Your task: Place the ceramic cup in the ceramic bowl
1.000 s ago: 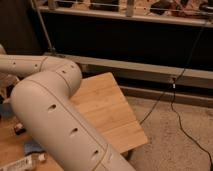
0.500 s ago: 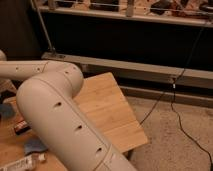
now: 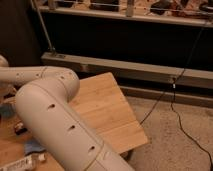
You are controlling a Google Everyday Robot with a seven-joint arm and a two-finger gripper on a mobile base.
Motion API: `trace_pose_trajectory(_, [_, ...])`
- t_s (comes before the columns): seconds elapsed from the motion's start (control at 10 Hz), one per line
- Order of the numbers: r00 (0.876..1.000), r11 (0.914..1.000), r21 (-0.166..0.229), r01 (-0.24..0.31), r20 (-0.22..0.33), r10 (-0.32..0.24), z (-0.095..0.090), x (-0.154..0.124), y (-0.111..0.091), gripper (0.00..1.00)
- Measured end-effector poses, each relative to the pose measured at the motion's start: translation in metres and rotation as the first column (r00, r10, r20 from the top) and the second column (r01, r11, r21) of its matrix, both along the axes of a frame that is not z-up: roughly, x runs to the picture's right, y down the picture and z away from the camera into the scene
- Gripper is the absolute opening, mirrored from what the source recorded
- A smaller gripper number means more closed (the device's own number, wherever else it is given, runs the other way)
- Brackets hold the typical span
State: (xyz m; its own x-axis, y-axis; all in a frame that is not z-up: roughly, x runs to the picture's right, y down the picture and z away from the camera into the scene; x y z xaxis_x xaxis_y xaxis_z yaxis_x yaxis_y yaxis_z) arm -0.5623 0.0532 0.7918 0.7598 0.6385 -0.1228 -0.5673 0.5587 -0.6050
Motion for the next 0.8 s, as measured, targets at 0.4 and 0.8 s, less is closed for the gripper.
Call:
trace_pose_trajectory(0.4, [0.998,0.9978,0.004,0.066,-0.016,-0.066,0.024,-0.022,0.028,0.65])
trace_pose_trajectory(0.8, [0.995,0.9960,0.035,0.082,-0.059,-0.080,0.053,-0.023,0.019,0.65])
